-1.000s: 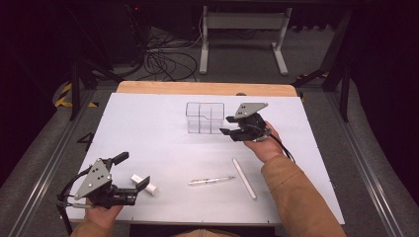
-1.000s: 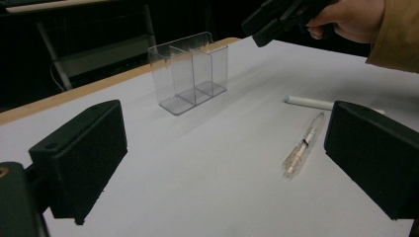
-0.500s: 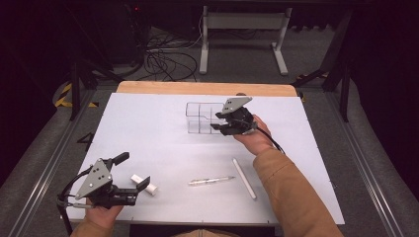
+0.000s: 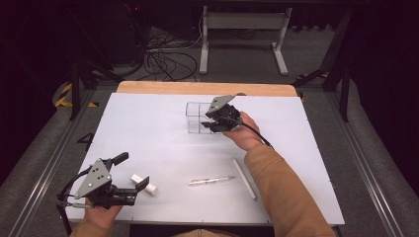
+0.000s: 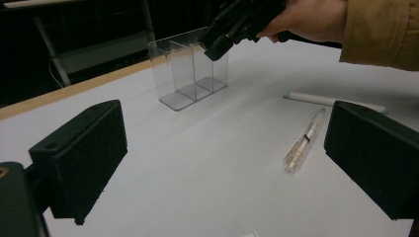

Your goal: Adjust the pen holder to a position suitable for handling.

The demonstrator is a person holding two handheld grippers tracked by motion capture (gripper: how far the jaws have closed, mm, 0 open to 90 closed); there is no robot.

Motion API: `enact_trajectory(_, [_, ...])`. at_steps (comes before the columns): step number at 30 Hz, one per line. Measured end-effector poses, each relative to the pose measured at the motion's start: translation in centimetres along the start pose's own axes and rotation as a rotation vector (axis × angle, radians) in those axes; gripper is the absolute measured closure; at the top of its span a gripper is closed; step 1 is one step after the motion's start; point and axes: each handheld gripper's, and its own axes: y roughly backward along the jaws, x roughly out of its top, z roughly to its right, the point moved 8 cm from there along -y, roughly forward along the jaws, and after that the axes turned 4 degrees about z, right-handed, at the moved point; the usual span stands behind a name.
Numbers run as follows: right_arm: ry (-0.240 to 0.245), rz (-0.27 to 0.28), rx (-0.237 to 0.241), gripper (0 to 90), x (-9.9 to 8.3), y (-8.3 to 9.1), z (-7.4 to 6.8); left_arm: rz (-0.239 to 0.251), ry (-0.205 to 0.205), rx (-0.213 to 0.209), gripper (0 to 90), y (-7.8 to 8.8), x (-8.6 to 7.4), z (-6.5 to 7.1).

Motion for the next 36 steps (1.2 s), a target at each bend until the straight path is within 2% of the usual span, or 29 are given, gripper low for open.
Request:
enact_trajectory(14, [0.023, -0.041, -0.007, 66.0, -0.1, -1.0, -0.3, -0.003, -0.006, -0.001, 3.6, 0.0, -0.1, 0.0])
enact_trajectory(15, [0.027, -0.054, -0.006, 71.9, -0.2, -0.9, -0.4, -0.003, 0.000, 0.001, 3.6, 0.0, -0.1, -0.1])
enact_trajectory(17, [0.030, -0.053, -0.012, 76.2, -0.1, -0.8, -0.5, -0.001, 0.002, 0.001, 3.6, 0.0, -0.1, -0.1])
enact_trajectory(19, [0.042, -0.065, -0.001, 76.7, -0.2, -0.7, -0.6, -0.001, 0.003, 0.000, 3.6, 0.0, -0.1, -0.1])
enact_trajectory(20, [0.076, -0.076, 0.002, 78.0, -0.2, -0.6, -0.8, -0.001, 0.003, 0.000, 3.6, 0.0, -0.1, -0.1])
enact_trajectory(21, [0.076, -0.076, 0.002, 78.0, -0.2, -0.6, -0.8, -0.001, 0.003, -0.001, 3.6, 0.0, -0.1, -0.1])
enact_trajectory(22, [0.121, -0.088, 0.007, 80.6, -0.2, -0.5, -1.2, -0.001, 0.003, -0.001, 3.6, 0.0, -0.1, -0.1])
enact_trajectory(24, [0.124, -0.086, -0.001, 83.1, -0.1, -0.4, -1.3, -0.002, 0.004, 0.000, 3.6, 0.0, -0.1, -0.1])
enact_trajectory(25, [0.151, -0.092, 0.013, 86.1, 0.2, -0.2, -1.8, -0.003, 0.003, 0.001, 3.6, 0.0, -0.1, -0.1])
enact_trajectory(28, [0.179, -0.098, 0.030, 87.1, 0.3, -0.1, -2.2, -0.007, 0.006, -0.001, 3.6, 0.0, -0.2, -0.1])
enact_trajectory(30, [0.185, -0.099, 0.035, 87.3, 0.3, -0.1, -2.3, -0.003, 0.007, 0.000, 3.6, 0.0, -0.2, -0.1])
enact_trajectory(36, [0.167, -0.079, 0.135, 87.9, 1.0, 1.5, -3.7, -0.006, 0.005, -0.002, 3.6, 0.0, -0.2, -0.1])
